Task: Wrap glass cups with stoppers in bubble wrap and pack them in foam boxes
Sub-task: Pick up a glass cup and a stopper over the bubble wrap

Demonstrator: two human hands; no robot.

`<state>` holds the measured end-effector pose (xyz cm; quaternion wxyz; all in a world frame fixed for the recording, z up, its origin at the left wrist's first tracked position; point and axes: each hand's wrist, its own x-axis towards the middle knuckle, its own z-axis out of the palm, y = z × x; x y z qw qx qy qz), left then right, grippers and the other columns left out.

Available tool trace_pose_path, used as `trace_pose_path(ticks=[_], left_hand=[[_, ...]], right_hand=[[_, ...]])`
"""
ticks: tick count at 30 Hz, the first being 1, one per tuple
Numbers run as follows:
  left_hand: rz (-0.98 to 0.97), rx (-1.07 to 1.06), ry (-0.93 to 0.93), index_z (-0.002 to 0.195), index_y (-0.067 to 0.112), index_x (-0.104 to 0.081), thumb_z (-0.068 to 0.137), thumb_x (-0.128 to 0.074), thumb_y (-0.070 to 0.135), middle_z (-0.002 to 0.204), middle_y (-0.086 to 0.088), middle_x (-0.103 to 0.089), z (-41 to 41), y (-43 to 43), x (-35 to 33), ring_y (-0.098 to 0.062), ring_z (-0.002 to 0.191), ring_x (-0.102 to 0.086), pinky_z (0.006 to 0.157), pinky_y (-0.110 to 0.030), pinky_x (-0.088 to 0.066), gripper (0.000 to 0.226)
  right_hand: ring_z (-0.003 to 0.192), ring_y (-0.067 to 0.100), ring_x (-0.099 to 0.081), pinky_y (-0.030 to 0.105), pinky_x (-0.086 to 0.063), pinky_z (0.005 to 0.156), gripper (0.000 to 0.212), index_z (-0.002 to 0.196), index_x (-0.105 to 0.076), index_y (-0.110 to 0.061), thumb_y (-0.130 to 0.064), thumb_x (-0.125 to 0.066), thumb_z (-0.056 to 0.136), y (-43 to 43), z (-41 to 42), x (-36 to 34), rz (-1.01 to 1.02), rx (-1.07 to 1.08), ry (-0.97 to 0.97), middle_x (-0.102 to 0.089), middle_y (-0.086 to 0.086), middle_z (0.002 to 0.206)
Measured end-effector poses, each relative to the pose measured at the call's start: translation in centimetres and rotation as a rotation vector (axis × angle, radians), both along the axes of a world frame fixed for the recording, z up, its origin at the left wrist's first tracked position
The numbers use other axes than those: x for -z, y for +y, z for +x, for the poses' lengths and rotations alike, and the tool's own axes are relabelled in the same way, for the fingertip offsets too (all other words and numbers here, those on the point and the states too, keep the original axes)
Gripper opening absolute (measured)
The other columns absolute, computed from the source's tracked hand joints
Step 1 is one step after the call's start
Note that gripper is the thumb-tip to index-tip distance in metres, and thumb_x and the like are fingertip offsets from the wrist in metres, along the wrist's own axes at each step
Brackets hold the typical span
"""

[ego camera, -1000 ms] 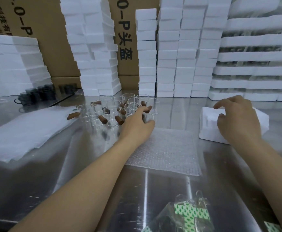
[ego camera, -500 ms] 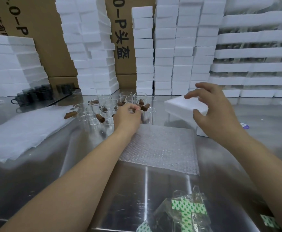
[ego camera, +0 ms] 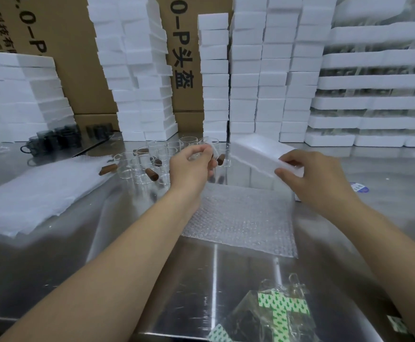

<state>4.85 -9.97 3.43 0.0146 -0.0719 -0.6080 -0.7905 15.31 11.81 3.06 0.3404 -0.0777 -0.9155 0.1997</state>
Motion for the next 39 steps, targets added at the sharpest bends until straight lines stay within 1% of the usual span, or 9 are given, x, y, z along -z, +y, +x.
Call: trace_pose_path(ticks=[4, 8, 12, 17, 21, 24, 32, 37, 39], left_hand=[[0.007, -0.057, 0.173, 0.104, 0.022, -0.08, 0.103, -0.072, 0.015, 0.091, 0.0, -0.081, 0.0, -0.2, -0.7, -0.006, 0.079, -0.076, 0.069, -0.02, -0.06, 0.011], [-0.105, -0.069, 0.417, 0.1, 0.028, -0.079, 0.103, -0.072, 0.012, 0.094, 0.006, -0.078, 0.3, -0.2, -0.5, -0.007, 0.09, -0.074, 0.076, -0.025, -0.061, 0.017], [-0.169, -0.032, 0.528, 0.096, 0.031, -0.079, 0.1, -0.075, 0.01, 0.092, 0.012, -0.079, 0.5, 0.0, -0.2, -0.01, 0.092, -0.074, 0.086, -0.032, -0.062, 0.022], [-0.312, 0.07, 0.65, 0.099, 0.032, -0.081, 0.098, -0.078, 0.014, 0.097, 0.019, -0.079, 1.2, 0.8, 0.4, -0.005, 0.095, -0.074, 0.084, -0.023, -0.057, 0.018], [-0.414, 0.172, 0.746, 0.1, 0.032, -0.083, 0.098, -0.077, 0.013, 0.1, 0.024, -0.078, 2.1, 1.6, 1.3, -0.005, 0.099, -0.074, 0.082, -0.024, -0.059, 0.02], [-0.428, 0.232, 0.761, 0.101, 0.026, -0.084, 0.097, -0.077, 0.013, 0.1, 0.017, -0.079, 2.3, 2.1, 1.9, -0.012, 0.101, -0.074, 0.086, -0.037, -0.061, 0.016], [-0.434, 0.297, 0.797, 0.105, 0.025, -0.086, 0.097, -0.078, 0.012, 0.108, 0.019, -0.08, 2.9, 2.1, 1.9, -0.006, 0.112, -0.073, 0.081, -0.019, -0.058, 0.017], [-0.344, 0.281, 0.63, 0.104, 0.028, -0.083, 0.099, -0.078, 0.02, 0.106, 0.017, -0.081, 2.8, 2.0, 1.5, -0.003, 0.103, -0.076, 0.083, -0.024, -0.061, 0.01], [-0.287, 0.354, 0.549, 0.108, 0.032, -0.081, 0.103, -0.073, 0.024, 0.106, 0.014, -0.082, 2.9, 1.9, 1.1, -0.008, 0.102, -0.078, 0.081, -0.025, -0.062, 0.012]], right_hand=[[0.095, 0.01, -0.06, 0.027, -0.039, 0.079, 0.015, 0.11, -0.074, -0.031, -0.032, -0.073, 0.095, -0.6, -0.2, 0.5, -0.009, -0.104, -0.047, -0.066, -0.021, 0.096], [0.096, -0.001, -0.053, 0.007, -0.036, 0.081, 0.018, 0.111, -0.073, -0.034, -0.032, -0.076, 0.094, -1.0, -0.1, 0.9, 0.004, -0.201, -0.069, -0.059, -0.032, 0.097], [0.117, 0.002, -0.05, 0.021, -0.035, 0.1, 0.031, 0.123, -0.069, -0.036, -0.041, -0.074, 0.093, -1.3, 0.0, 0.9, 0.059, -0.199, -0.125, -0.06, -0.022, 0.119], [0.112, -0.019, -0.055, 0.007, -0.039, 0.09, 0.025, 0.116, -0.074, -0.041, -0.054, -0.06, 0.1, -2.1, 0.0, 0.1, -0.214, -0.244, 0.085, -0.067, -0.033, 0.115], [0.116, -0.004, -0.064, 0.03, -0.05, 0.101, 0.037, 0.12, -0.077, -0.037, -0.056, -0.05, 0.105, -2.9, 0.1, -0.4, -0.488, -0.394, 0.112, -0.075, -0.021, 0.116], [0.105, 0.015, -0.071, 0.04, -0.056, 0.095, 0.026, 0.105, -0.081, -0.028, -0.038, -0.058, 0.107, -3.6, 0.1, -0.3, -0.629, -0.475, 0.122, -0.079, -0.004, 0.104], [0.086, 0.004, -0.071, 0.015, -0.054, 0.08, 0.024, 0.092, -0.082, -0.021, -0.029, -0.063, 0.105, -4.0, 0.0, -0.1, -0.695, -0.465, 0.189, -0.079, -0.004, 0.089], [0.082, 0.0, -0.068, 0.022, -0.053, 0.08, 0.026, 0.09, -0.076, -0.019, -0.037, -0.064, 0.104, -3.7, 0.1, -0.7, -0.627, -0.398, 0.266, -0.074, -0.007, 0.083], [0.09, -0.001, -0.069, 0.012, -0.048, 0.08, 0.024, 0.094, -0.079, -0.021, -0.037, -0.064, 0.104, -4.1, 0.3, -0.8, -0.624, -0.425, 0.268, -0.076, -0.011, 0.087]])
